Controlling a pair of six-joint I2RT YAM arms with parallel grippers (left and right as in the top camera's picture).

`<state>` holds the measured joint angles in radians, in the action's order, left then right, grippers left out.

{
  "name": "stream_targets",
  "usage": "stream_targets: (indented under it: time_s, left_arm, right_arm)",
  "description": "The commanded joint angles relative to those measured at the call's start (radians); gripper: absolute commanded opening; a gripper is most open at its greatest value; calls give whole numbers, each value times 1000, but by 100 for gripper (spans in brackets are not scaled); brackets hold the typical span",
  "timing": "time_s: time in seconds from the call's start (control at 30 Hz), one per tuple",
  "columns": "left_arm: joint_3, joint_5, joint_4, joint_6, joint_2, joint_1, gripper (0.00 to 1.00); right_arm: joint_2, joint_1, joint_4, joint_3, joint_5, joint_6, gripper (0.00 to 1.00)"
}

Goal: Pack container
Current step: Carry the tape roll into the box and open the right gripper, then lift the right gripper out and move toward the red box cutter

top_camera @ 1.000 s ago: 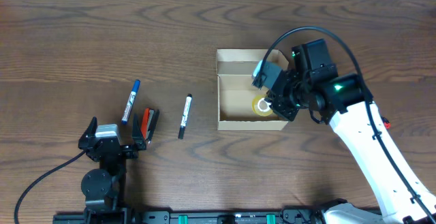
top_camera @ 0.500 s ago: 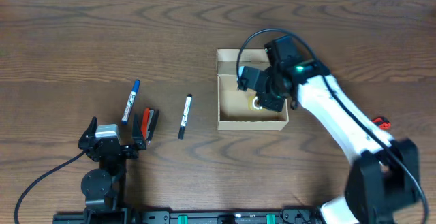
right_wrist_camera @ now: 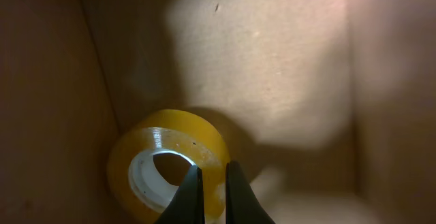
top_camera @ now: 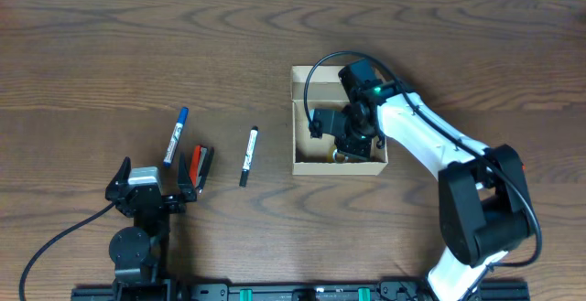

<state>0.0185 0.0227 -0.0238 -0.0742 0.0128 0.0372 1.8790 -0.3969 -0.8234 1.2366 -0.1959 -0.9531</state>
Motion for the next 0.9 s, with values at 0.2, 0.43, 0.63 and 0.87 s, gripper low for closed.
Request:
stream_targets:
  time_s: [0.2,0.43,0.63,0.87]
  left_arm:
    - [-14,-4,-53,12,-8,-5,95]
    - [-14,-4,-53,12,-8,-5,95]
    - [-14,-4,-53,11,-8,-5,95]
    - [-14,-4,-53,11,-8,-5,95]
  right_arm:
    - [25,-10,20,0,-33,13,40]
    - [8,-9,23,27,-20,64,36]
    - [-116,-2,-34,180,-8,226,39]
    - [-312,32,-53,322,165,469,34]
